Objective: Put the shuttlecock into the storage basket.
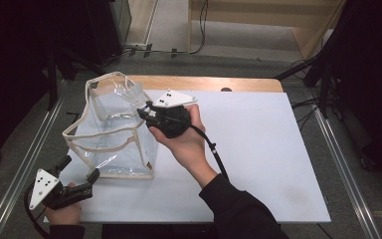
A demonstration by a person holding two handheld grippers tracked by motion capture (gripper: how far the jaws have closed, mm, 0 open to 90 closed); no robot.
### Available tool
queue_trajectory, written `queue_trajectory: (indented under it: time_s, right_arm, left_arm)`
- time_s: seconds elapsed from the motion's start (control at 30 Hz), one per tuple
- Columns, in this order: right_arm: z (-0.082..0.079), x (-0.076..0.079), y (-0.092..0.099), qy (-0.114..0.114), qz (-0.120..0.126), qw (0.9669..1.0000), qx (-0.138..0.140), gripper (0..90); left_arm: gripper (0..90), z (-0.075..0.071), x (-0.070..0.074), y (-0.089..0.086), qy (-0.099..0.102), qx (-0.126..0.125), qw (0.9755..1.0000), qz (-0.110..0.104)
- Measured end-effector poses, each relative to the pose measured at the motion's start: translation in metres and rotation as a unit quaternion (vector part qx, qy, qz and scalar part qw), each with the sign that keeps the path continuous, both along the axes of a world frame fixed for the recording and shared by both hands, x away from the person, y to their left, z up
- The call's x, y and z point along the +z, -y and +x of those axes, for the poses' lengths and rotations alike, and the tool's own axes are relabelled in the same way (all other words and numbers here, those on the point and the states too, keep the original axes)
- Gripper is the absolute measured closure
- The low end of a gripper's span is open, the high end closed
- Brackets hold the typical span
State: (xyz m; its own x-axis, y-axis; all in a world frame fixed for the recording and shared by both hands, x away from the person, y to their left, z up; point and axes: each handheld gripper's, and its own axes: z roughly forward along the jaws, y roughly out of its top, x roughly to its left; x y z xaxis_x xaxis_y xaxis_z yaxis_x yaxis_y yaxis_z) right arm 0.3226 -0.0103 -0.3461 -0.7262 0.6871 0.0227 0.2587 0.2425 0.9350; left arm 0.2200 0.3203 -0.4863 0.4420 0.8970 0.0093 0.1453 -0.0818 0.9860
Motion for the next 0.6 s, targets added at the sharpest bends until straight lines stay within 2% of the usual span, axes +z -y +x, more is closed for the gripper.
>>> queue_trajectory:
  time_s: [0.6]
  right_arm:
    - [-0.0032,0.0000,-0.0104,-0.004,0.002,0.9999,0.016,63.2]
  left_arm:
    - [0.0,0.0001,0.0000,-0.0001,0.000,0.000,1.0000,-0.001]
